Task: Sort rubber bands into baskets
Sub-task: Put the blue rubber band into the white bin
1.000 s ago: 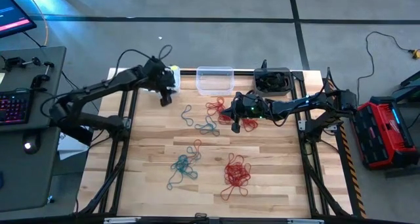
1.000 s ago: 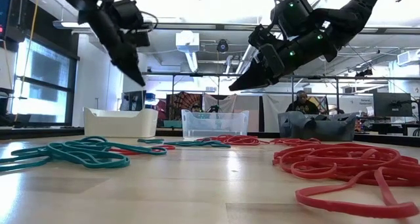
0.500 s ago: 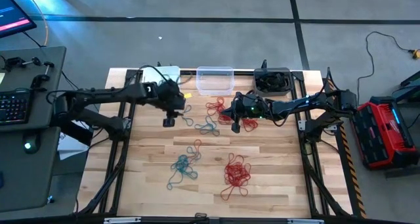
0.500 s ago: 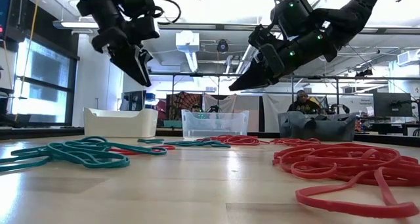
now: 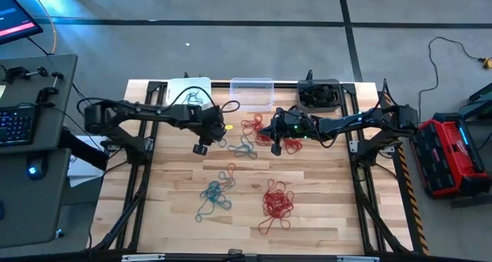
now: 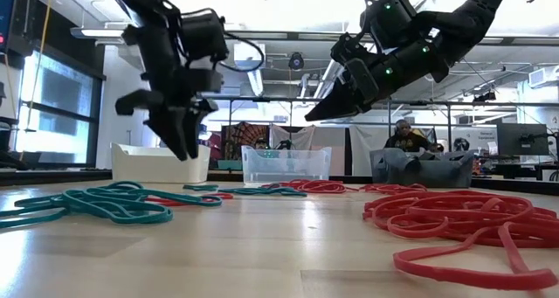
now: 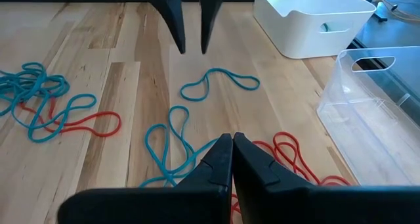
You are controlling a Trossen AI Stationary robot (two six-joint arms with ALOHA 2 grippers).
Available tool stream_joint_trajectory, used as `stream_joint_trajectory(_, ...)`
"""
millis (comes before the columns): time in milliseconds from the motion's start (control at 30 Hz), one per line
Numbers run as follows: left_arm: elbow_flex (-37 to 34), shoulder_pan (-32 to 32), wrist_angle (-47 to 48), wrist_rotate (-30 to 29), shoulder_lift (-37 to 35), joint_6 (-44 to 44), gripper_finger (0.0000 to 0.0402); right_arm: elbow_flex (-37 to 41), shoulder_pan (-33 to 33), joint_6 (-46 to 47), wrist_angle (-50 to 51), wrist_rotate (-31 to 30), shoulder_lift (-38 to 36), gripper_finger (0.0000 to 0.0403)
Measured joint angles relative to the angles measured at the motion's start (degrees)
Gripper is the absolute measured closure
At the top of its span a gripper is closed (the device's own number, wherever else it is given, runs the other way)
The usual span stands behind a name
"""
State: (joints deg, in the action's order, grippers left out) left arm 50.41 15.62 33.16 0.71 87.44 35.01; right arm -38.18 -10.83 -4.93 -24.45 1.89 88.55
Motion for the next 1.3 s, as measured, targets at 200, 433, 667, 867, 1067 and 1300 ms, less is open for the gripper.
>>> stream_joint_trajectory(200, 0.0, 1.32, -0.81, -1.83, 3.85, 3.55, 0.0284, 0.0, -0.01, 0.0, 0.73, 0.0, 0.02, 0.0403)
stream_joint_trajectory(433, 0.0, 2.59, -1.63, -3.56, 8.39, 4.25, 0.0284, 0.0, 0.0, 0.0, 1.53, 0.0, 0.02, 0.0403)
stream_joint_trajectory(667, 0.31, 2.86, -1.79, -2.98, 10.12, 4.63, 0.0292, 0.0, 0.0, 0.0, 1.53, 0.02, 0.02, 0.0403)
stream_joint_trajectory(867, 0.09, 2.8, -2.15, -2.44, 10.01, 5.97, 0.0362, 0.0, -0.02, 0.0, 1.53, 0.02, 0.02, 0.0403)
stream_joint_trajectory(1067, -0.11, 2.69, -3.26, -2.55, 8.9, 3.97, 0.0396, 0.0, 0.0, 0.0, 1.51, 0.02, 0.02, 0.0403)
stream_joint_trajectory(1300, -0.02, 2.88, -3.26, -2.91, -0.06, -2.79, 0.0401, 0.0, -0.02, 0.0, 1.51, 0.02, 0.02, 0.0403)
